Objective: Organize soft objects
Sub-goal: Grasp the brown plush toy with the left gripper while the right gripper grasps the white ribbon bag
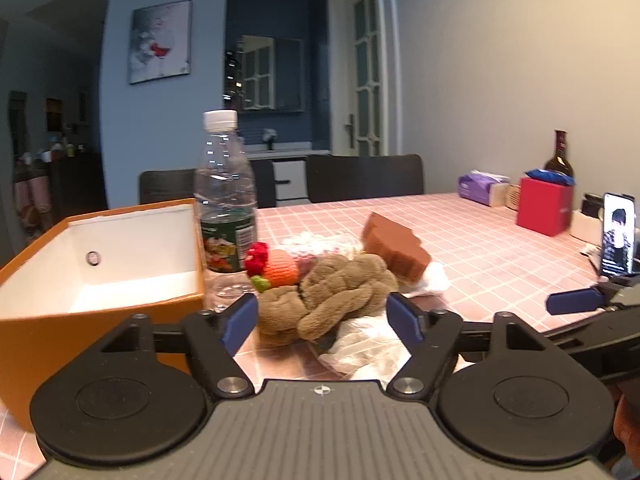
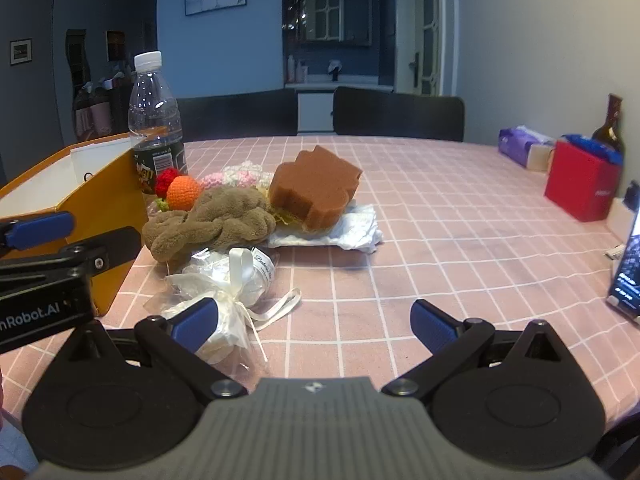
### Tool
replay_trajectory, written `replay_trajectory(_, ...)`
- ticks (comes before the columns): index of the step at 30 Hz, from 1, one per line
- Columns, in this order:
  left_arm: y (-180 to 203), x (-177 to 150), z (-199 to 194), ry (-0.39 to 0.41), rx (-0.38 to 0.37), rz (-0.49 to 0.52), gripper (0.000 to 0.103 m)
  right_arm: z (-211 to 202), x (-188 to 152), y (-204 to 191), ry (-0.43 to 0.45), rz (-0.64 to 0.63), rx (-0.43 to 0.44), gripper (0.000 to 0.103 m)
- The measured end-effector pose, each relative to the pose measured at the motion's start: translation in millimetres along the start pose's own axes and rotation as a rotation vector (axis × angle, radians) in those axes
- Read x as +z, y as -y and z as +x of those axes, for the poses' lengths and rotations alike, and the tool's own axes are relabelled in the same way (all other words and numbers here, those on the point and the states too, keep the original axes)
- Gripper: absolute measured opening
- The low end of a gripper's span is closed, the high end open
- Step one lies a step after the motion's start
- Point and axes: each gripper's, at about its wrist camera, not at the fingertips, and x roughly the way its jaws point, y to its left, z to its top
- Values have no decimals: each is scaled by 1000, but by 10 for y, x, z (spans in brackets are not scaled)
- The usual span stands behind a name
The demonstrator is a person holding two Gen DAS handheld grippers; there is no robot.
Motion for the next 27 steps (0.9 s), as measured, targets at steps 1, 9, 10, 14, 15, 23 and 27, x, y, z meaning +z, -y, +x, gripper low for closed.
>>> replay_trajectory(1, 8, 8, 20, -9, -11, 7, 79, 16, 3, 12, -4, -1, 0, 100)
replay_trajectory(9, 75, 30, 274, -126, -69, 105, 72, 160, 85, 147, -42, 103, 29, 80)
replay_trajectory(10, 79, 22, 281, -137, -65, 126, 69, 176, 113, 156, -44, 127, 56, 80)
replay_trajectory(14, 55, -20, 297, -183, -72, 164, 68, 308, 233, 59, -76, 171, 144, 78)
replay_trajectory(15, 45, -28, 296, -197, -76, 163, 68, 357, 247, 16, -95, 175, 168, 78)
replay_trajectory(23, -29, -93, 276, -276, -66, 154, 68, 780, 250, -264, -238, 198, 285, 78)
replay_trajectory(27, -36, -102, 312, -294, -76, 138, 68, 946, 229, -275, -310, 230, 328, 72)
